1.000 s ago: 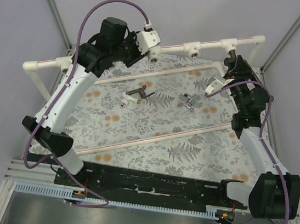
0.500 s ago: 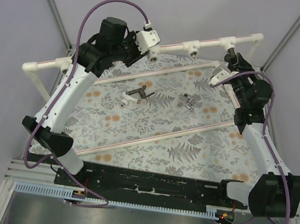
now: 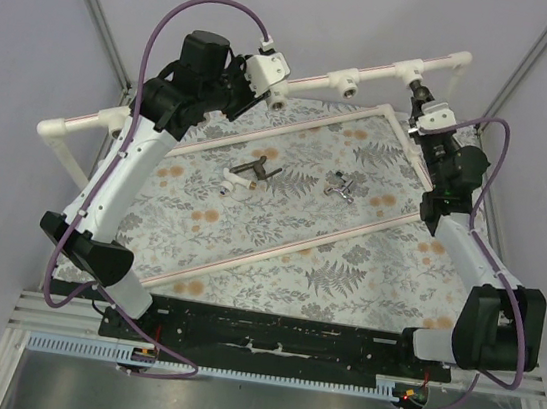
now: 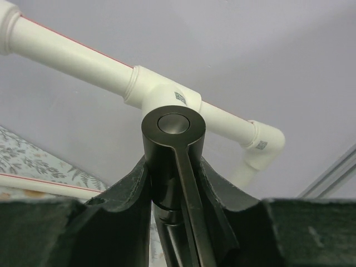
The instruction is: Install the water faucets
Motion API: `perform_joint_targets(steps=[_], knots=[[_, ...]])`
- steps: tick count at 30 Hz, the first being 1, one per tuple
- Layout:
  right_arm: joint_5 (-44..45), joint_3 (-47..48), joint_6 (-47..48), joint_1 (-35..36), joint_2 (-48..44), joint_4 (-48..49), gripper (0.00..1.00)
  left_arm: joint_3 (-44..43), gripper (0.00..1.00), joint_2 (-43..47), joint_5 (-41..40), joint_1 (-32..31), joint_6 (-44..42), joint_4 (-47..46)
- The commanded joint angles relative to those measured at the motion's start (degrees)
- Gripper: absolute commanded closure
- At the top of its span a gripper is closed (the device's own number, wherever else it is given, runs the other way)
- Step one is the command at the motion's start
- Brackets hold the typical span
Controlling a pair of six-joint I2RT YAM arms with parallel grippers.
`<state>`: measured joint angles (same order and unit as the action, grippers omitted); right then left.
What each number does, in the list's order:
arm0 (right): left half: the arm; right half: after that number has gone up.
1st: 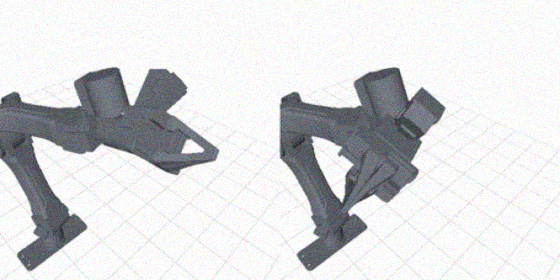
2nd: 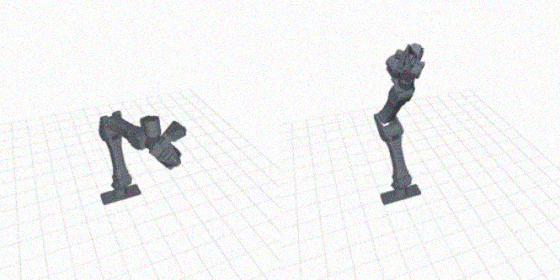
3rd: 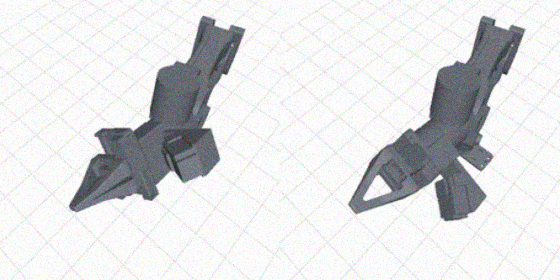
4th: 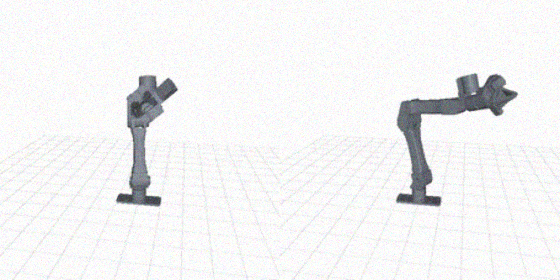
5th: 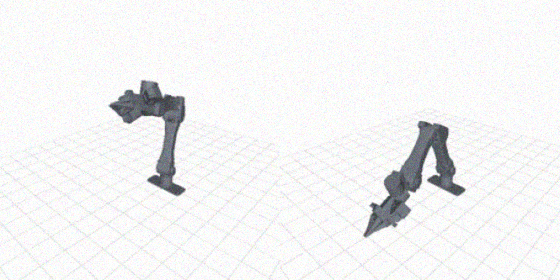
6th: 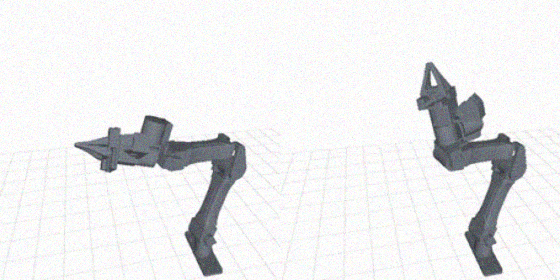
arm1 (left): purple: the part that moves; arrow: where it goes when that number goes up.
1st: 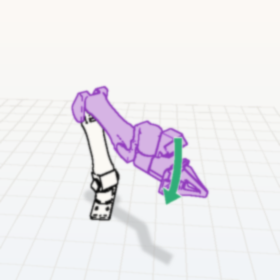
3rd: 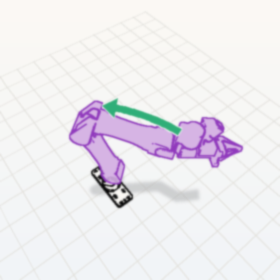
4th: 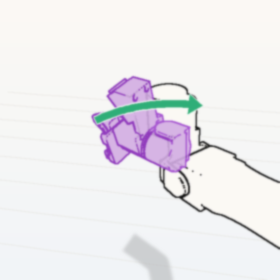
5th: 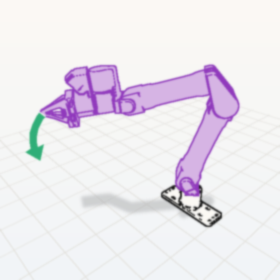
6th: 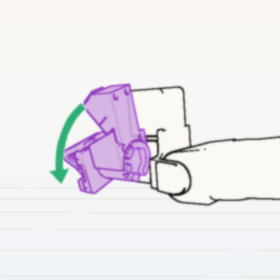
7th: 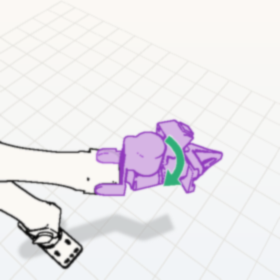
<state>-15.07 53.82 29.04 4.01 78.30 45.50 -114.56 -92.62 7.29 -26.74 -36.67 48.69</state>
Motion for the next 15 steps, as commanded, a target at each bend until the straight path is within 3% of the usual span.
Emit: perform_joint_targets(steps=[1, 8, 15], knots=[[2.4, 0.8, -13.2, 0.2, 1.2, 2.8, 1.0, -0.3, 0.98, 0.7, -0.1, -0.2, 7.9, 2.0], [3.3, 2.5, -19.5, -0.1, 2.5, -0.9, 1.0, -0.2, 0.98, 0.6, 0.2, -0.2, 8.5, 1.9], [0.1, 1.6, -9.4, -0.8, 2.1, -2.2, 1.0, -0.1, 0.98, 0.7, -0.2, -0.2, 9.1, 1.8]])
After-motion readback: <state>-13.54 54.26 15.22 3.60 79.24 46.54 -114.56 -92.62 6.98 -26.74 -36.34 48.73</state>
